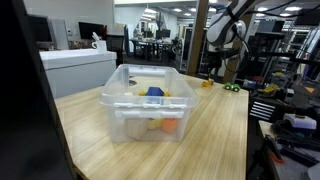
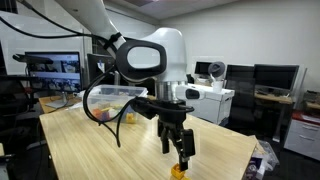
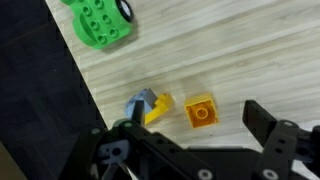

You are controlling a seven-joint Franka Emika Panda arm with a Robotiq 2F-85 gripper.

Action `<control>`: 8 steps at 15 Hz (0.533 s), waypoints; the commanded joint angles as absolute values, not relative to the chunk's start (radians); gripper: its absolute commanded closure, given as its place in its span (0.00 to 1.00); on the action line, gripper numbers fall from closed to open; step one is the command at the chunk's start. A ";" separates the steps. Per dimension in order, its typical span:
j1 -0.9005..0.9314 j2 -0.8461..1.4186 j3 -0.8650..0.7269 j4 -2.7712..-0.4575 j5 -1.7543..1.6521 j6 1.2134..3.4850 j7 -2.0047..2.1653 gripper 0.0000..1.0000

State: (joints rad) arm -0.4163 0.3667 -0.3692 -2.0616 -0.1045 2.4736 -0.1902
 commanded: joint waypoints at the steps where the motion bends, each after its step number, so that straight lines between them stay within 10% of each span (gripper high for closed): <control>1: -0.426 0.419 -0.333 -2.065 -0.074 2.566 -0.178 0.00; 8: -0.423 0.513 -0.294 -2.009 -0.036 2.656 -0.123 0.00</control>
State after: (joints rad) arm -0.4151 0.4825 -0.3088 -2.0402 -0.0634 2.6259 -0.1459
